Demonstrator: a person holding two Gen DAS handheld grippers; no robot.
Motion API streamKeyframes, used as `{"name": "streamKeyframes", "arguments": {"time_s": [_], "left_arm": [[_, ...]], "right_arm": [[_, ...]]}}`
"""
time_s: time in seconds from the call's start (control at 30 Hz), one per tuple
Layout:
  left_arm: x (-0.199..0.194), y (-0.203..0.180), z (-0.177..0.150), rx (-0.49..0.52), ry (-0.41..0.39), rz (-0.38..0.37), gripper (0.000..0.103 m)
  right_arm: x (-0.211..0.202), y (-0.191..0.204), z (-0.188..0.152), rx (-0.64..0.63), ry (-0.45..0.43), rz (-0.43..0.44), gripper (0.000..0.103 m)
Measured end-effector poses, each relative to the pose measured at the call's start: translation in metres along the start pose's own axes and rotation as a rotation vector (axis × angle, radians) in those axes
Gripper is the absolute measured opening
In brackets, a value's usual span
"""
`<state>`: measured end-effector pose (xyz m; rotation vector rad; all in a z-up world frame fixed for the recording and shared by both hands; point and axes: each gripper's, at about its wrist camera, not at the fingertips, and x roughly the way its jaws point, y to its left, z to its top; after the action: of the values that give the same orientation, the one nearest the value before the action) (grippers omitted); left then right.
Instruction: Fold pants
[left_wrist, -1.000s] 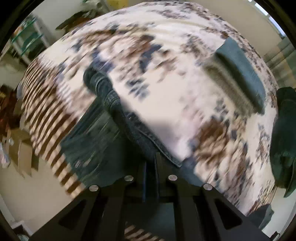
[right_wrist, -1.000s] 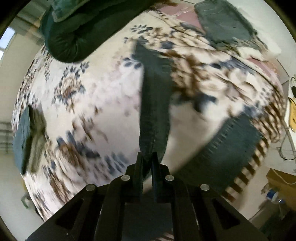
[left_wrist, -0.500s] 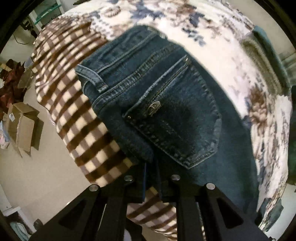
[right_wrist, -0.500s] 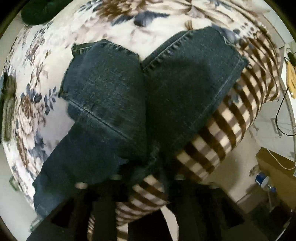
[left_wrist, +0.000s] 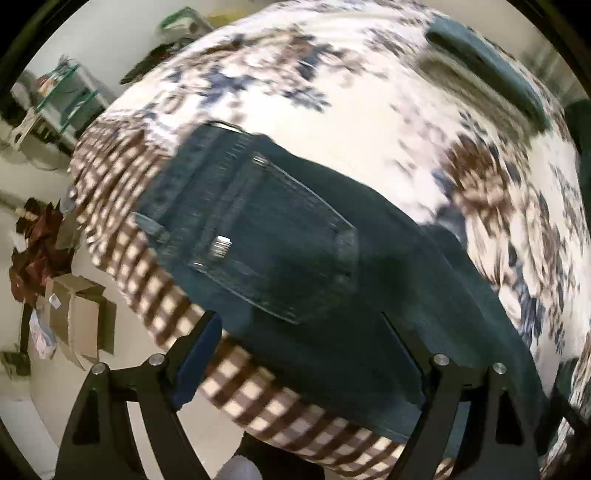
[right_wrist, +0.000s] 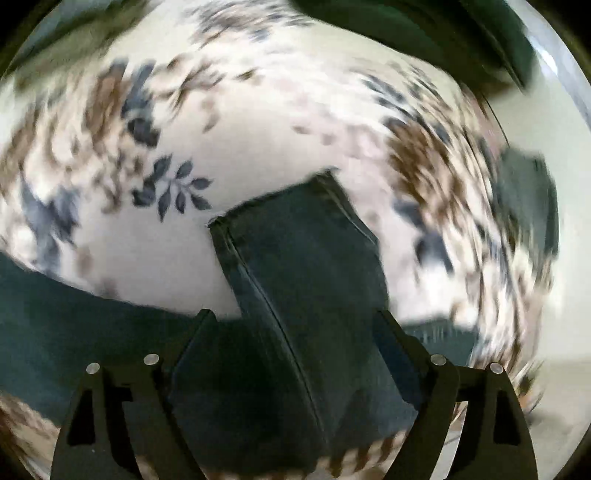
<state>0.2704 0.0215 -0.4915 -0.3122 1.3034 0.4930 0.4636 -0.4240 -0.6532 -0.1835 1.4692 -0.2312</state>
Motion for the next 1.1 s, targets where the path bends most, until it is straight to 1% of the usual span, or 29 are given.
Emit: {"name": "streamKeyframes", "arguments": {"time_s": [0.03,0.07,0.1,0.13,0.17,0.23,0.27,0.3,0.33,0.37,0.4,0.43,0.47,0.5,0.53,0.63,0.67,0.7,0.73,0.77,0.8,0.87,0.9,0.93,0.97,1.0,1.03,1.07,1.1], "left_arm": [[0.002,-0.008,-0.001,0.015,0.007,0.003,0.085],[0.002,-0.013,-0.003,0.026,0.008,-0.001,0.085],[0.001,-0.019,-0.004,0.036,0.009,-0.007,0.085],[0.000,-0.024,-0.006,0.045,0.008,-0.009,0.085],[0.001,-0.029,-0.007,0.055,0.005,-0.011,0.085],[0.003,-0.037,-0.011,0.080,0.007,-0.013,0.085],[0.005,-0.040,-0.012,0.089,0.015,-0.014,0.085],[0.009,-0.044,-0.015,0.098,0.025,-0.017,0.085],[0.014,-0.049,-0.017,0.108,0.036,-0.018,0.085],[0.018,-0.052,-0.019,0.121,0.040,-0.013,0.085],[0.025,-0.058,-0.022,0.142,0.048,0.005,0.085],[0.029,-0.061,-0.024,0.155,0.055,0.013,0.085],[0.033,-0.065,-0.026,0.169,0.063,0.016,0.085],[0.038,-0.068,-0.028,0.183,0.072,0.025,0.085],[0.041,-0.070,-0.030,0.190,0.081,0.031,0.085],[0.046,-0.073,-0.034,0.200,0.096,0.031,0.085],[0.047,-0.074,-0.035,0.204,0.100,0.031,0.085],[0.048,-0.074,-0.035,0.207,0.102,0.031,0.085],[0.047,-0.074,-0.036,0.211,0.104,0.034,0.085],[0.047,-0.074,-0.037,0.215,0.104,0.033,0.085],[0.046,-0.074,-0.038,0.220,0.104,0.032,0.085],[0.044,-0.074,-0.038,0.222,0.101,0.031,0.085],[0.043,-0.074,-0.039,0.221,0.102,0.028,0.085],[0.043,-0.072,-0.038,0.218,0.106,0.028,0.085],[0.043,-0.071,-0.039,0.213,0.110,0.025,0.085],[0.043,-0.069,-0.039,0.207,0.114,0.020,0.085],[0.043,-0.068,-0.038,0.203,0.114,0.016,0.085],[0.042,-0.067,-0.038,0.200,0.113,0.016,0.085],[0.041,-0.067,-0.038,0.196,0.113,0.015,0.085]], "right_arm": [[0.007,0.004,0.003,-0.019,0.010,-0.026,0.071],[0.011,0.004,0.005,-0.009,0.013,-0.053,0.053],[0.012,-0.009,0.005,0.043,0.015,-0.042,0.022],[0.008,-0.032,0.001,0.142,0.004,-0.034,0.015],[0.007,-0.040,-0.006,0.206,-0.014,-0.024,0.014],[-0.004,-0.098,-0.032,0.429,-0.043,0.015,0.013],[-0.004,-0.118,-0.046,0.498,-0.038,0.026,0.013],[-0.001,-0.140,-0.062,0.575,-0.020,0.051,0.013],[0.010,-0.166,-0.081,0.669,0.021,0.121,0.016],[0.019,-0.177,-0.094,0.721,0.047,0.177,0.019],[0.031,-0.193,-0.110,0.794,0.083,0.230,0.029],[0.039,-0.207,-0.125,0.858,0.104,0.253,0.037],[0.042,-0.213,-0.132,0.892,0.107,0.273,0.040],[0.047,-0.224,-0.144,0.964,0.100,0.341,0.045],[0.051,-0.233,-0.156,1.041,0.081,0.423,0.047],[0.058,-0.242,-0.172,1.145,0.053,0.509,0.047],[0.060,-0.239,-0.174,1.158,0.046,0.514,0.046],[0.060,-0.239,-0.174,1.157,0.040,0.500,0.030],[0.059,-0.239,-0.174,1.150,0.022,0.482,0.013],[0.057,-0.237,-0.172,1.129,0.024,0.447,0.012],[0.056,-0.239,-0.170,1.120,0.050,0.380,0.012],[0.058,-0.251,-0.183,1.212,0.089,0.277,0.013],[0.058,-0.259,-0.192,1.272,0.108,0.240,0.014],[0.060,-0.267,-0.201,1.331,0.122,0.226,0.019],[0.061,-0.276,-0.214,1.405,0.115,0.261,0.023],[0.060,-0.283,-0.225,1.469,0.094,0.318,0.032],[0.057,-0.287,-0.230,1.500,0.072,0.346,0.038],[0.050,-0.290,-0.233,1.518,0.015,0.404,0.043],[0.045,-0.291,-0.233,1.506,-0.018,0.434,0.054]]}}
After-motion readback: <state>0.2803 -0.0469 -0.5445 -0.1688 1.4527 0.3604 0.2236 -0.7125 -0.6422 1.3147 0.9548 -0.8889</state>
